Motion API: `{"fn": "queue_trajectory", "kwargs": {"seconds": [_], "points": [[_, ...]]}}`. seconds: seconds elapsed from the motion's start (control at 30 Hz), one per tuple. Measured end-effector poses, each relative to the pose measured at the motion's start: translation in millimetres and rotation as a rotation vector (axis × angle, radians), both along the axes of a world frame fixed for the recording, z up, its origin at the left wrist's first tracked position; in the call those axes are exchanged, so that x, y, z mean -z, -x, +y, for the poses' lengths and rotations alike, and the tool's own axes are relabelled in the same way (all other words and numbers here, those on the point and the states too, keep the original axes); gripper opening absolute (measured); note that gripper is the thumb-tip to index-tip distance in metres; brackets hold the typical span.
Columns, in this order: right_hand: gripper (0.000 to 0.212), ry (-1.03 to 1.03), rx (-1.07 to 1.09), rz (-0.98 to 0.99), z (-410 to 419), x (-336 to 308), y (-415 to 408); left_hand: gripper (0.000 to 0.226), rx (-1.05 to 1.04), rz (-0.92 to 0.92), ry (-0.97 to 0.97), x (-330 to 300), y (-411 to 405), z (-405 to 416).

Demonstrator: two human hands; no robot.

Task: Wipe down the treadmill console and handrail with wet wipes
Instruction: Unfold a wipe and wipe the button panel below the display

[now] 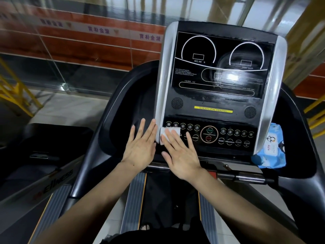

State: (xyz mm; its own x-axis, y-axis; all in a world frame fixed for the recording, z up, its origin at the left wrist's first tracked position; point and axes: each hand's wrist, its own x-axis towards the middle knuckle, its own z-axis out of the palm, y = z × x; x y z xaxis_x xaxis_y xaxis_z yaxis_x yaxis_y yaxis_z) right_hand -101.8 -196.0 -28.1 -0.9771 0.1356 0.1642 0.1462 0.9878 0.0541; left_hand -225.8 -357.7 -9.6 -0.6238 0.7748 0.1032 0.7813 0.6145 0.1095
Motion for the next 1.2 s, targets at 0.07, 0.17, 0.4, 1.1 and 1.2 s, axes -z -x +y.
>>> {"fn": "queue_trajectory", "kwargs": {"seconds": [0.07, 0.17, 0.4, 1.1, 1.2], "points": [[0.060, -0.036, -0.041, -0.018, 4, 6, -9, 0.068, -0.004, -0.003, 0.004, 0, 0, 0], [0.059, -0.051, -0.035, 0.005, 14, -10, 11, 0.068, -0.003, -0.011, -0.011, -1, 0, -1], [0.060, 0.009, 0.028, -0.012, 6, -5, 0, 0.068, -0.005, -0.018, 0.003, -3, -1, -1], [0.067, 0.104, 0.263, 0.032, 30, -22, -1, 0.076, 0.000, 0.007, -0.113, 4, 2, 4], [0.066, 0.108, 0.201, 0.095, 17, -26, 18, 0.075, 0.001, 0.017, -0.114, 5, 3, 4]]}}
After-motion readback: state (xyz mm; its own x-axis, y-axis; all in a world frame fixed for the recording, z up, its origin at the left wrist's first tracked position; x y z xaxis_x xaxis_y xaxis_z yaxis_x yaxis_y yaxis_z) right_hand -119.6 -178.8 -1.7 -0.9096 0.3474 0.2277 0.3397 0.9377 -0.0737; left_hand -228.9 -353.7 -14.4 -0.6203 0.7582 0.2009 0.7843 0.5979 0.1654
